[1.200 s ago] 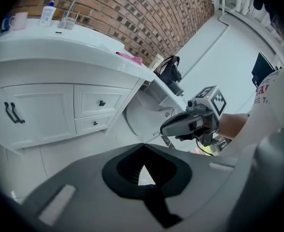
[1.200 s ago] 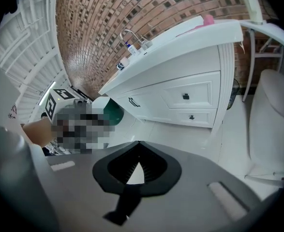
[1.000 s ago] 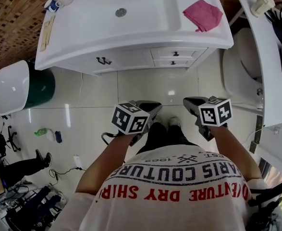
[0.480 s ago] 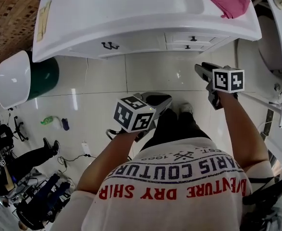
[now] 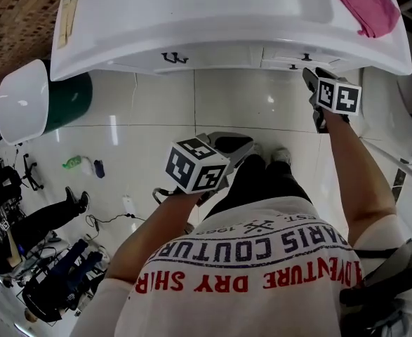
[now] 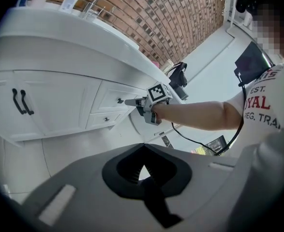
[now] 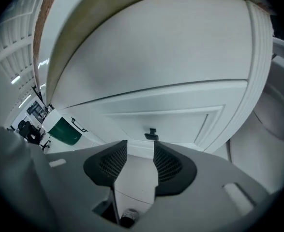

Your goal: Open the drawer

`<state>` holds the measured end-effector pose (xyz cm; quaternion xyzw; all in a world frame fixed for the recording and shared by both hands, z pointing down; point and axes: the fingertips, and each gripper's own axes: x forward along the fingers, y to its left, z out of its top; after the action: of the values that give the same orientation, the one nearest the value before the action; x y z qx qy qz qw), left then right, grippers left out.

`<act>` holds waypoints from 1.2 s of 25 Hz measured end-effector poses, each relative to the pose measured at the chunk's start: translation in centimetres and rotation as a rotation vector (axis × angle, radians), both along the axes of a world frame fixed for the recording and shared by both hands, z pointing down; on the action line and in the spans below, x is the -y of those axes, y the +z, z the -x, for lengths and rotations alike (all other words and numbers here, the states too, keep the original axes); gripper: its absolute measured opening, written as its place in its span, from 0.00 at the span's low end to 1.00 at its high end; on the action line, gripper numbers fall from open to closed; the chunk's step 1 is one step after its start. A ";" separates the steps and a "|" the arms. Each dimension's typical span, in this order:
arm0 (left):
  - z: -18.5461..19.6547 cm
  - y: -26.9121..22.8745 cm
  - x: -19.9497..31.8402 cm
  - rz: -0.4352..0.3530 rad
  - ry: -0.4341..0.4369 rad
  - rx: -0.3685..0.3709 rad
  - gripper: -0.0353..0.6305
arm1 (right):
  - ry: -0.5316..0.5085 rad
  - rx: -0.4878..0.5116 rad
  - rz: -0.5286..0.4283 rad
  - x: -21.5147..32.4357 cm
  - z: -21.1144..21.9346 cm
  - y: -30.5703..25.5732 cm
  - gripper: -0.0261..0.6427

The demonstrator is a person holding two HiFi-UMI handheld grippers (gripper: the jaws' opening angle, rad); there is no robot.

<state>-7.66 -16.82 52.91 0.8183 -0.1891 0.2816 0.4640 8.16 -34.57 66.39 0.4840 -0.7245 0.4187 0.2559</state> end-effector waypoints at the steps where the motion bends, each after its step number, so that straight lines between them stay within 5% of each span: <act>1: 0.5 0.2 -0.1 0.005 -0.003 0.006 0.03 | 0.001 -0.012 0.001 0.5 0.1 0.6 0.29; 8: 2.5 1.8 -1.9 0.052 -0.023 0.030 0.03 | 0.124 -0.078 0.059 3.0 -0.5 3.8 0.30; 30: 2.7 3.4 -4.9 0.074 -0.002 0.039 0.03 | 0.105 -0.172 0.095 3.2 -0.3 4.6 0.23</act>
<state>-10.37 -11.90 56.28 0.7948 -0.1883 0.3036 0.4905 8.42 -37.81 70.99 0.5427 -0.6530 0.4223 0.3174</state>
